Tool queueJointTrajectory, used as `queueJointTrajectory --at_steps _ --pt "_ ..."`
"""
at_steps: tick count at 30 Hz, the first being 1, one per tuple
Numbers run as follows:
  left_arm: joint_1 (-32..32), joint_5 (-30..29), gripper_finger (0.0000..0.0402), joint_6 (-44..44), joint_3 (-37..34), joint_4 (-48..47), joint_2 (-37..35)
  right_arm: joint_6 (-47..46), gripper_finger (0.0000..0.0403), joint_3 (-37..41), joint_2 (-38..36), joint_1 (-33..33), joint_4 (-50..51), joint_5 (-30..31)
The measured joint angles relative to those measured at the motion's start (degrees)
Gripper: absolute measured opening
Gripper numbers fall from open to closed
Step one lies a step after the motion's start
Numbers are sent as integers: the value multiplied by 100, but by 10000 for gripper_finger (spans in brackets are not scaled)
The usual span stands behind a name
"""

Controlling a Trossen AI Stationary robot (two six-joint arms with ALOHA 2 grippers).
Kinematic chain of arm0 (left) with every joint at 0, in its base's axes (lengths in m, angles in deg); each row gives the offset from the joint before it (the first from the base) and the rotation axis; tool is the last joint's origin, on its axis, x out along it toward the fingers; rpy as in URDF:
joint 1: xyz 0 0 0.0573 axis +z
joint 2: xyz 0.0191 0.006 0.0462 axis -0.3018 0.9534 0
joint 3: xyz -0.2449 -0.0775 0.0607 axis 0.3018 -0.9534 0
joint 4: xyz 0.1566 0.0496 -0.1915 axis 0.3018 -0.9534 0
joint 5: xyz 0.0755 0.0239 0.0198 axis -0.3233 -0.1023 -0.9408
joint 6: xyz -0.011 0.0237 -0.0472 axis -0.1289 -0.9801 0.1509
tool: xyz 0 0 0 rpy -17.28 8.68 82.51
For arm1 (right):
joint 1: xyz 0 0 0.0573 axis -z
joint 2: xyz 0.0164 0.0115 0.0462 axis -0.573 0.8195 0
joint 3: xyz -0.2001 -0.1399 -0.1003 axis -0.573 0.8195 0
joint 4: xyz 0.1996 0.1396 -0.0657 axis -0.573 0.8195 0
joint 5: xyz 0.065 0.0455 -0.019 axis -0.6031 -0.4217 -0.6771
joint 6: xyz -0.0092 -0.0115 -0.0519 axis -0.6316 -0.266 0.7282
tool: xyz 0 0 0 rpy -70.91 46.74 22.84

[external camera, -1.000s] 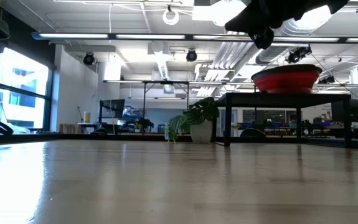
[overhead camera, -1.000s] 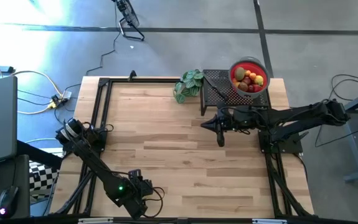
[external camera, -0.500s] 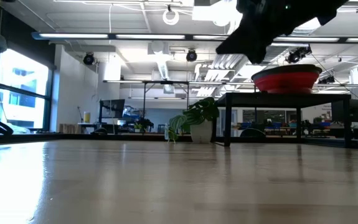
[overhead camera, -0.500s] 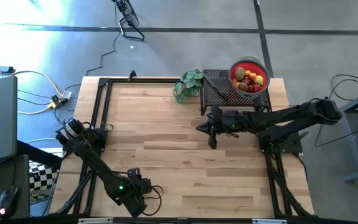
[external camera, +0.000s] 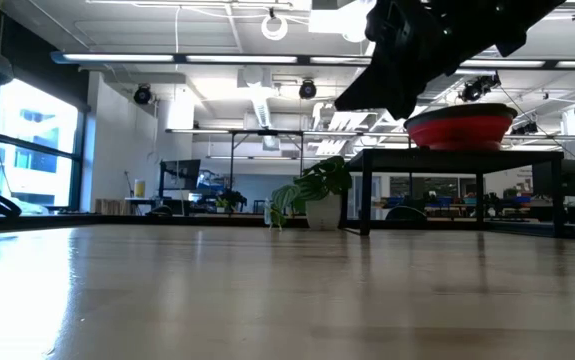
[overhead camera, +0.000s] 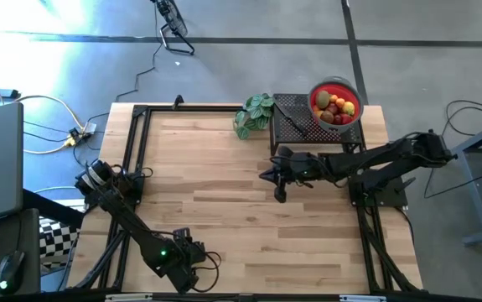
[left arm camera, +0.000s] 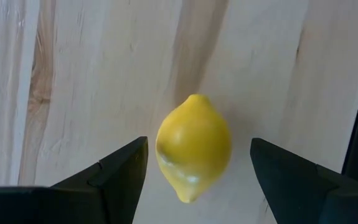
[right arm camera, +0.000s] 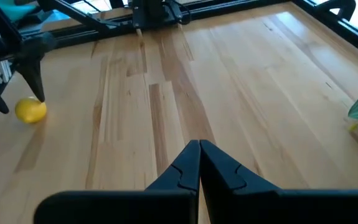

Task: Pick & Place Fruit
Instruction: Put the yellow lemon into the red strainer bowl

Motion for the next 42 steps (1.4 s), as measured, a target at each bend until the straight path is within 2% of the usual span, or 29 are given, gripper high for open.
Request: queueJointTrajectory --at_steps 12,21,42 --pt "146 18 277 -124 0 0 74 0 2 0 0 -4 -117 -26" --pt "188 348 277 -210 1 134 330 0 2 0 -2 -4 -116 -26" --pt "188 386 275 -260 2 116 339 1 2 0 -4 -4 -114 0"
